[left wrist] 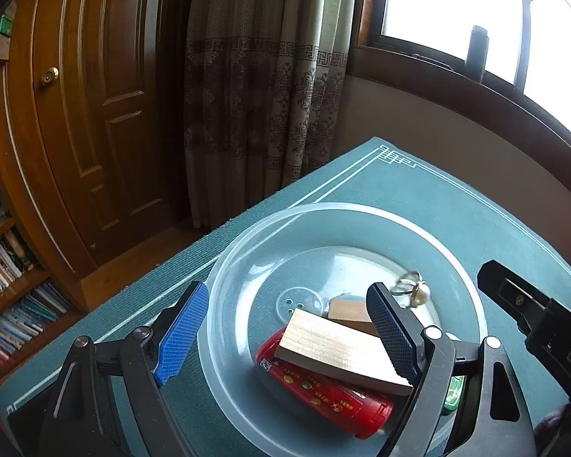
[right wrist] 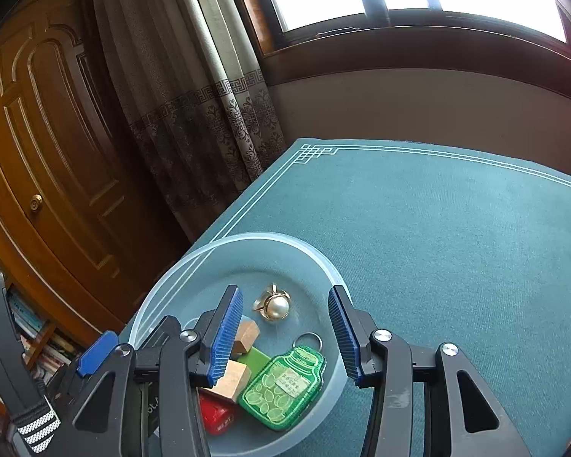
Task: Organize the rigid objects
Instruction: 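Lower the gold ring into the bowl with the right tool and release, then move the right tool to the long white box and lower it, then close the right tool on the long white box and lift it, then carry the white box toward the bowl while the left tool approaches the white-and-black block, then close the left tool on the white-and-black block and lift it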
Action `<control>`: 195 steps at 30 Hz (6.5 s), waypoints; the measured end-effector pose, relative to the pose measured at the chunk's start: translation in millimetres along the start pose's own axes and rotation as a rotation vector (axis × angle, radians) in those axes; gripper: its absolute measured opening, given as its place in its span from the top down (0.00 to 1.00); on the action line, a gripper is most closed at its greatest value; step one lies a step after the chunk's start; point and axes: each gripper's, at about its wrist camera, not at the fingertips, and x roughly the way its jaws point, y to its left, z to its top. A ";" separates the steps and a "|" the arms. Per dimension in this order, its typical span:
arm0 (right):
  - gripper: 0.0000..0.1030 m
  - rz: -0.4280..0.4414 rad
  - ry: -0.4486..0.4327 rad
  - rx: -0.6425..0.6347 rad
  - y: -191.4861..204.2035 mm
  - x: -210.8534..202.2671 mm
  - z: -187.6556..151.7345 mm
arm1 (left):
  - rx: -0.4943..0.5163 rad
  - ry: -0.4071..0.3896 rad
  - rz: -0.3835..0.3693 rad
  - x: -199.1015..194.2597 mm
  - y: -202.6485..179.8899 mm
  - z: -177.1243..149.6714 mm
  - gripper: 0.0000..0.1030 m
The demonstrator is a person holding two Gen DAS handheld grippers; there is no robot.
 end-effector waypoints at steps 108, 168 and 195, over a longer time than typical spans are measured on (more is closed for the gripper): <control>0.69 -0.448 0.019 0.188 -173.2 -180.5 -167.3 | 0.587 0.042 -0.340 -87.9 -164.0 -109.2 0.17; 0.68 -0.503 -0.060 0.383 -194.9 -210.4 -186.8 | 0.714 0.256 -0.640 -121.6 -246.6 -172.8 0.17; 0.58 -0.498 -0.049 0.358 -189.2 -206.1 -185.8 | 0.767 0.207 -0.653 -124.9 -252.7 -188.5 0.70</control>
